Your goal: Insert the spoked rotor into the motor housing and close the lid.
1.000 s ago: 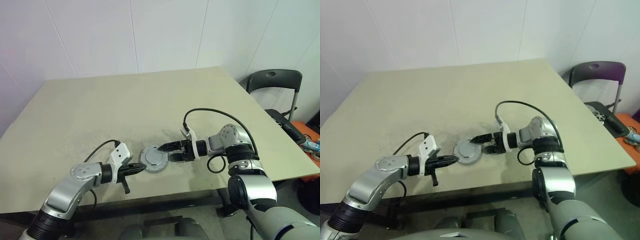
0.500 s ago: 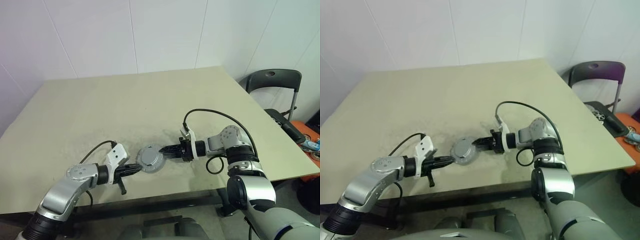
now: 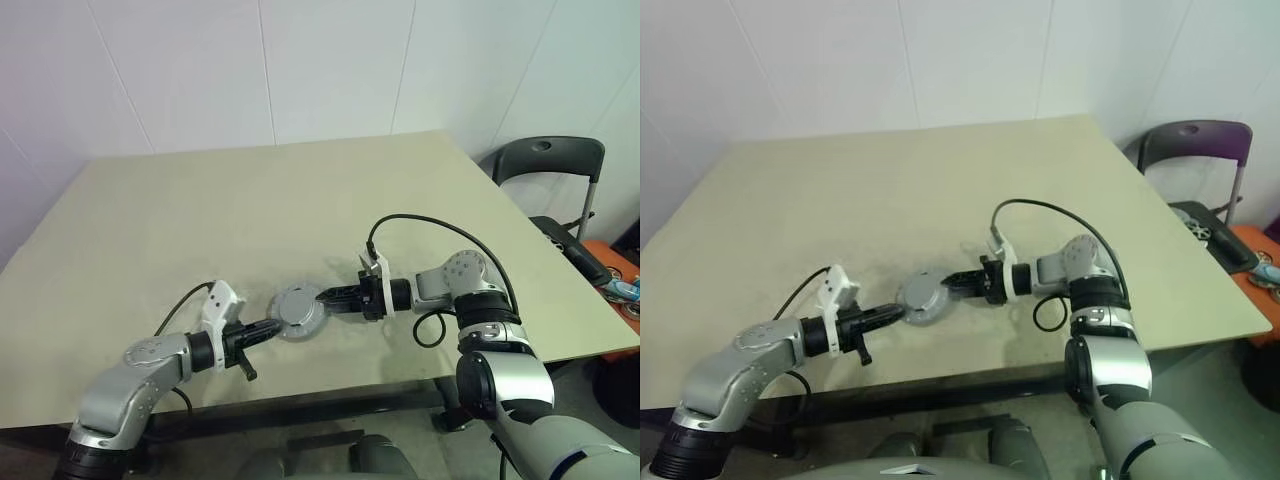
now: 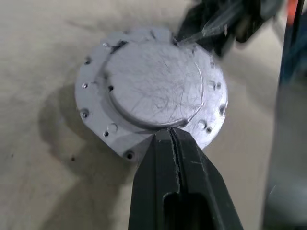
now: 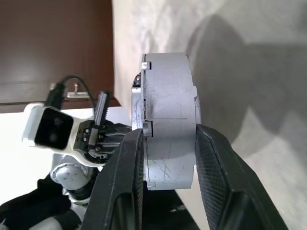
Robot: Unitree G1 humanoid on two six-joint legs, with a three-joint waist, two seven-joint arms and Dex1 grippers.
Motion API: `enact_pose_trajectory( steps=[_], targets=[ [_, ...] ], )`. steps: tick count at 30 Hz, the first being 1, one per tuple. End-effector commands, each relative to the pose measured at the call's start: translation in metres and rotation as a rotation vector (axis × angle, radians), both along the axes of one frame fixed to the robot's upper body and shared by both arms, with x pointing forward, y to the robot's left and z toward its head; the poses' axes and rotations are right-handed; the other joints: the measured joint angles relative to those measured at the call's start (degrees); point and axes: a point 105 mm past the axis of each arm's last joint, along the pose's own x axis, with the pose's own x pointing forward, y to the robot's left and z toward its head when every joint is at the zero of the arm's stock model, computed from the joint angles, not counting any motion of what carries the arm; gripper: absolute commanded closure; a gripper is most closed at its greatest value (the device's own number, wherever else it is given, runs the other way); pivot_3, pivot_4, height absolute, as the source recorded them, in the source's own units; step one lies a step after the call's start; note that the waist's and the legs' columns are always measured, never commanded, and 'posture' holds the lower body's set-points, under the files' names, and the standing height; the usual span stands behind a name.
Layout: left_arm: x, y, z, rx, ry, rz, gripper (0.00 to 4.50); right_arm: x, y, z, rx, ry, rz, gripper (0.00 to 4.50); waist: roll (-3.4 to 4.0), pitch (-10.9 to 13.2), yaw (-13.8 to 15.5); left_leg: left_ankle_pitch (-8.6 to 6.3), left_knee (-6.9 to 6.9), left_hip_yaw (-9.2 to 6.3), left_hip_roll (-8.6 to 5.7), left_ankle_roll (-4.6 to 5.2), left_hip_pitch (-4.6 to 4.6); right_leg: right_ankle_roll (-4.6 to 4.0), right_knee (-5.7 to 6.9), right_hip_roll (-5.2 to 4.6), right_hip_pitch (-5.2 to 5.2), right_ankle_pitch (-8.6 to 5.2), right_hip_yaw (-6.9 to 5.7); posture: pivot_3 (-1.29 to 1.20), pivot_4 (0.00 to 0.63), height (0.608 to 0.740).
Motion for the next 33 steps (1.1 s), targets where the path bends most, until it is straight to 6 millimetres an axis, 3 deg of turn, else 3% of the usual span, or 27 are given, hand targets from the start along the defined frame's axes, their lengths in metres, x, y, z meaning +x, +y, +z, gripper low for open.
enact_pose_trajectory(
  steps=[1, 9, 11, 13, 24, 33],
  targets=[
    [0.004, 0.02, 0.029, -0.179, -0.018, 0.128, 4.5, 0.009, 0.004, 0.032, 0.094, -0.082, 0.003, 3.32, 0.0, 0.0, 0.0, 0.0, 0.0, 0.0, -0.01, 0.0, -0.01, 0.0, -0.01, -0.02, 0.0, 0.0, 0.0, 0.0, 0.0, 0.74],
    [-0.004, 0.043, 0.032, -0.472, 0.077, 0.27, 4.5, 0.018, -0.008, 0.048, 0.102, -0.118, -0.028, 3.32, 0.0, 0.0, 0.03, 0.0, 0.06, 0.0, -0.03, 0.0, -0.26, -0.01, -0.06, -0.02, -0.2, 0.01, -0.02, 0.0, 0.0, 0.74],
    [-0.011, 0.042, 0.028, -0.506, 0.109, 0.257, 4.15, 0.019, -0.011, 0.051, 0.103, -0.121, -0.032, 3.32, 0.0, 0.0, 0.01, 0.0, 0.06, 0.01, -0.04, 0.0, -0.27, -0.01, -0.08, -0.01, -0.19, 0.01, -0.02, 0.0, 0.0, 0.74],
    [-0.014, 0.042, 0.023, -0.534, 0.14, 0.257, 3.69, 0.02, -0.013, 0.054, 0.106, -0.127, -0.036, 3.32, 0.0, 0.0, 0.01, -0.01, 0.04, 0.02, -0.05, 0.01, -0.31, -0.02, -0.13, -0.01, -0.21, 0.01, -0.01, 0.0, 0.0, 0.74],
    [-0.03, 0.039, 0.016, -0.784, 0.277, 0.176, 0.12, 0.027, -0.016, 0.081, 0.168, -0.181, -0.045, 3.32, 0.0, 0.0, 0.0, -0.01, 0.03, 0.06, -0.05, 0.02, -0.54, -0.04, -0.12, 0.0, -0.46, 0.0, 0.0, 0.0, 0.0, 0.74],
    [-0.025, 0.024, 0.016, -0.772, 0.291, 0.142, 0.0, 0.015, 0.001, 0.089, 0.224, -0.212, 0.049, 3.32, 0.0, 0.0, -0.03, -0.01, 0.04, 0.06, -0.05, 0.01, -0.55, -0.05, -0.12, 0.0, -0.46, 0.0, 0.0, 0.0, 0.0, 0.74]
  ],
)
